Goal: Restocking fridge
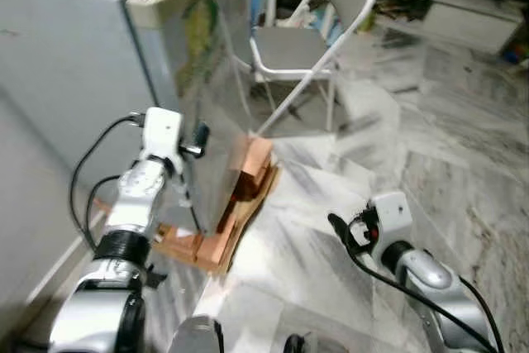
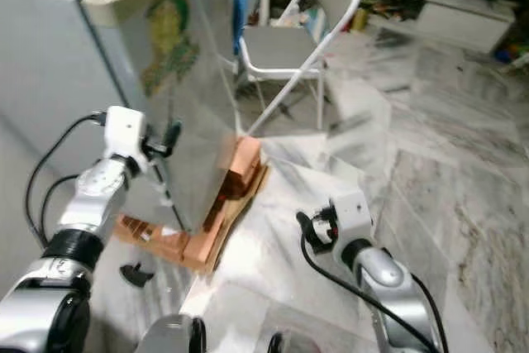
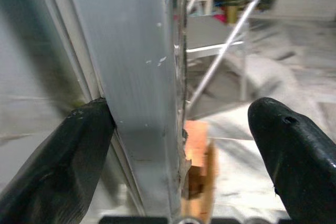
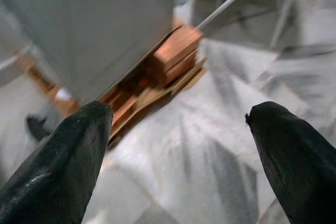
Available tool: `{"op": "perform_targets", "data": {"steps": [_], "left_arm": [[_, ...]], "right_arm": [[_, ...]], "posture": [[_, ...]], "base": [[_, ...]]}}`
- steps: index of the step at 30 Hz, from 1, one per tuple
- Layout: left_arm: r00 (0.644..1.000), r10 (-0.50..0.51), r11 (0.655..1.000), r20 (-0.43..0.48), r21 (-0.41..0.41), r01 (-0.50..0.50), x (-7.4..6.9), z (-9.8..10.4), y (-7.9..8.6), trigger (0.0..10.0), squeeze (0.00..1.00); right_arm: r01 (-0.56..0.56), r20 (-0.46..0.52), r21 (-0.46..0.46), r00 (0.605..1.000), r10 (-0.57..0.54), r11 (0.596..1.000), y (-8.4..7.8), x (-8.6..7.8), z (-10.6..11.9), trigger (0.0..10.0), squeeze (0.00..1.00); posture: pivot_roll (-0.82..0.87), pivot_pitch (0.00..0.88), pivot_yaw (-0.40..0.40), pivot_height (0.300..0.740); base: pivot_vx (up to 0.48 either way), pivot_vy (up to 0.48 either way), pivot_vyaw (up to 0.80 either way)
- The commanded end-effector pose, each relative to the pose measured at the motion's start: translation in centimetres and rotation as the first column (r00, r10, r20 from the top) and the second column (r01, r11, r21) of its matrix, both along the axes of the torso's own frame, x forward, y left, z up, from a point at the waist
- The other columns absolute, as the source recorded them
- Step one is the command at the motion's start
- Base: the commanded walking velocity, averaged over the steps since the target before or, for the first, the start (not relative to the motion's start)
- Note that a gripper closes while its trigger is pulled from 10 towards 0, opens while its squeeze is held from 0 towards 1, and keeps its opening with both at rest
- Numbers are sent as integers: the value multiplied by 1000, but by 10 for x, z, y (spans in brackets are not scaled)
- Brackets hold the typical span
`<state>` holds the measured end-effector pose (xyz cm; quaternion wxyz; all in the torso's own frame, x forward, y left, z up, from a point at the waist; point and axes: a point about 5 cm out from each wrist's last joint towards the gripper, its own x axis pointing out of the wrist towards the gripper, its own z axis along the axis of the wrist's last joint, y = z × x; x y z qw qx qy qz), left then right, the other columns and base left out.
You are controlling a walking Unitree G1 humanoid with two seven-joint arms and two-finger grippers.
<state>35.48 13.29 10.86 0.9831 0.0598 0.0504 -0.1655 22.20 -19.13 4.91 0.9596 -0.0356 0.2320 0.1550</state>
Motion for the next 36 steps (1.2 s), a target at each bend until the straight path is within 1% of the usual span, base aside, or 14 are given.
{"op": "perform_targets", "data": {"steps": [1, 4, 7, 8, 11, 13, 19, 20, 21, 25, 27, 30, 32, 36], "left_arm": [[916, -377, 924, 140, -9, 382, -9, 40, -83, 10000, 0], [810, -555, 820, 191, -41, 571, -32, 52, -122, 10000, 0], [805, -563, 809, 188, -73, 583, -35, 52, -125, 10000, 0], [849, -505, 845, 155, -111, 523, -26, 44, -110, 10000, 0], [906, -408, 899, 114, -124, 420, -16, 35, -81, 10000, 0], [945, -315, 944, 88, -69, 322, -12, 26, -44, 10000, 0], [975, -210, 977, 67, -16, 212, -17, 19, -1, 10000, 0], [985, -163, 986, 52, -26, 165, -24, 15, 19, 10000, 0], [988, -147, 989, 48, -27, 148, -29, 14, 27, 10000, 0], [993, -111, 993, 39, -32, 112, -40, 13, 39, 10000, 0], [997, -75, 997, 13, -30, 75, -58, 6, 50, 10000, 0], [998, -59, 998, 0, -33, 59, -65, 1, 54, 10000, 0], [1000, -7, 999, -27, -46, 5, -75, -9, 62, 10000, 0], [999, -6, 999, -47, -54, 3, -77, -15, 59, 10000, 0]], "right_arm": [[-8, 8, 2, 1000, 8, 1000, -8, -6, -3, 10000, 0], [19, -3, -30, 1000, -19, 999, -20, -16, -13, 10000, 0], [40, -10, -39, 999, -40, 998, -25, -23, -21, 10000, 0], [63, -8, -38, 998, -64, 997, -28, -29, -28, 10000, 0], [95, 7, -32, 995, -95, 995, -28, -31, -32, 10000, 0], [111, 26, -25, 994, -110, 994, -29, -29, -33, 10000, 0], [122, 82, -56, 990, -117, 991, -36, -22, -30, 10000, 0], [133, 114, -104, 986, -121, 986, -39, -17, -27, 10000, 0], [152, 126, -132, 983, -135, 980, -41, -13, -26, 10000, 0], [179, 190, -102, 969, -158, 979, -37, 6, -12, 10000, 0], [168, 312, -50, 939, -145, 984, -14, 36, 25, 10000, 0], [173, 332, -43, 931, -149, 984, -6, 43, 31, 10000, 0], [175, 371, -14, 915, -157, 985, 12, 55, 39, 10000, 0], [188, 369, 16, 912, -181, 982, 19, 60, 39, 10000, 0]], "posture": [[68, 11, -75, 740], [63, 9, -71, 740], [51, 18, -59, 740], [51, 21, -54, 740], [54, 23, -50, 740], [54, 23, -50, 740], [82, 37, -45, 740], [84, 42, -40, 740], [87, 54, -30, 740], [102, 68, -22, 740], [96, 79, -12, 740], [78, 63, -12, 740], [67, 54, -8, 740], [68, 24, -51, 740]], "base": [[0, 0, 0], [0, 0, 0], [0, 0, 0], [0, 0, 0], [0, 0, 0], [0, 0, 0], [0, 0, 0], [0, 0, 0], [0, -330, 0], [186, -389, 0], [247, -409, 0], [250, -406, 0], [251, -405, 0], [251, -405, 0]]}}
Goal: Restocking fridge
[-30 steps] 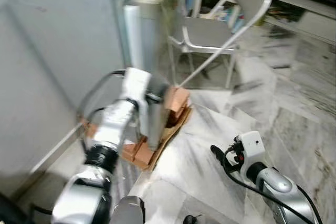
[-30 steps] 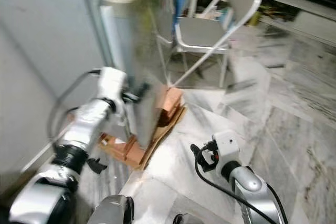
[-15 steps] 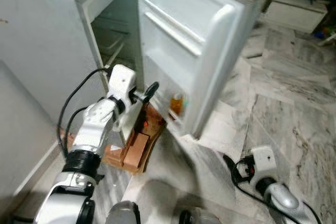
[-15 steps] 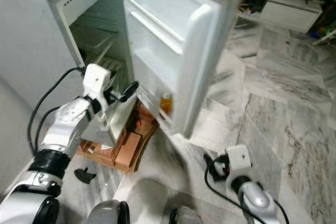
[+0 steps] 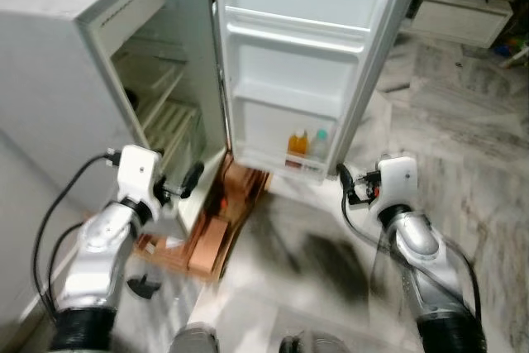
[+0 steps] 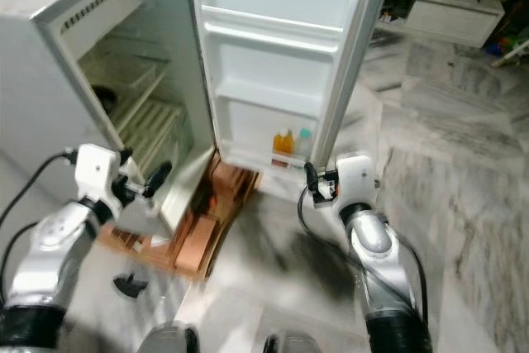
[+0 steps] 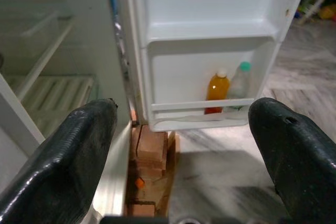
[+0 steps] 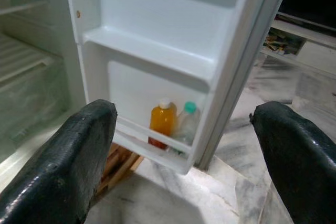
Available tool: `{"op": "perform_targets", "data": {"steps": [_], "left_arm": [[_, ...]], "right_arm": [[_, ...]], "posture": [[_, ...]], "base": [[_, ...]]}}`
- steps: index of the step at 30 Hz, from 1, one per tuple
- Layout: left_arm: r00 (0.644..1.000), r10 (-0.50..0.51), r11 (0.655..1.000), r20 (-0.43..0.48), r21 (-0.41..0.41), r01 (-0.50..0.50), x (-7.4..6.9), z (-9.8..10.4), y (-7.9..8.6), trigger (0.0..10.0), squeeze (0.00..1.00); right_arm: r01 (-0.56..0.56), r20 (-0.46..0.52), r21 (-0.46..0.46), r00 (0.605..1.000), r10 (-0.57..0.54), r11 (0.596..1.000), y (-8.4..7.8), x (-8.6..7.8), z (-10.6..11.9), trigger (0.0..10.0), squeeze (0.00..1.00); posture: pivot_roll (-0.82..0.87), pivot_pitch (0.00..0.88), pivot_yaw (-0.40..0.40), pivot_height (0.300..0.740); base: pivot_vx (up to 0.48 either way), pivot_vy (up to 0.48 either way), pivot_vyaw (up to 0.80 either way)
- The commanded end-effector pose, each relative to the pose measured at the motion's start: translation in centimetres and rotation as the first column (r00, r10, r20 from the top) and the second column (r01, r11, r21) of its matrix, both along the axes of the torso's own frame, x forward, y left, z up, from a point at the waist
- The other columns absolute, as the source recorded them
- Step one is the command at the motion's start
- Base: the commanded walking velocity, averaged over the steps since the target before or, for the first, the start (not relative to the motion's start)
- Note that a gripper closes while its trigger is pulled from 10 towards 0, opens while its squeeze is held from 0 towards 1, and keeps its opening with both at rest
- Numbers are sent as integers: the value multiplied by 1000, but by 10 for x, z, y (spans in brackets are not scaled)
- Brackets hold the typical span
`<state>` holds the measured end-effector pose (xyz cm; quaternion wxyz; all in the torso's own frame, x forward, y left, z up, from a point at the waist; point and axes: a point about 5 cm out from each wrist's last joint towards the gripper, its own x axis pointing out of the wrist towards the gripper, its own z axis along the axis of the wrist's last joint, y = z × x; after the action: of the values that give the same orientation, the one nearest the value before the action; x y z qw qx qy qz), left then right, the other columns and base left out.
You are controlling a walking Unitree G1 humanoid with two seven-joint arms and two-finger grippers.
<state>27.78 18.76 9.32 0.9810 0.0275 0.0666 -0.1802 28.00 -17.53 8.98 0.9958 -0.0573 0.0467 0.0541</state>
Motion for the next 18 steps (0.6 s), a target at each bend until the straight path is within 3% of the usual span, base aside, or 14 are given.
{"op": "perform_targets", "data": {"steps": [1, 10, 16, 18], "left_arm": [[1000, 12, 1000, -15, 8, -12, 2, -5, 1, 10000, 0], [999, -9, 1000, -40, 10, 9, 2, -21, -14, 10000, 0], [1000, -25, 1000, -18, 16, 25, 5, -18, -22, 10000, 0], [1000, -11, 1000, -19, 18, 11, 5, -18, -21, 10000, 0]], "right_arm": [[7, -37, 20, 999, -6, 1000, 5, 2, -7, 10000, 0], [52, -73, 62, 996, -47, 997, 3, 4, -12, 10000, 0], [38, -69, 38, 997, -35, 999, 5, 12, -10, 10000, 0], [36, -67, 36, 997, -33, 999, 5, 13, -9, 10000, 0]], "posture": [[77, 6, -72, 740], [45, 0, -56, 740], [49, 0, -57, 740], [50, 0, -57, 740]], "base": [[247, -409, 0], [269, -393, 0], [189, -401, 0], [0, -461, -800]]}}
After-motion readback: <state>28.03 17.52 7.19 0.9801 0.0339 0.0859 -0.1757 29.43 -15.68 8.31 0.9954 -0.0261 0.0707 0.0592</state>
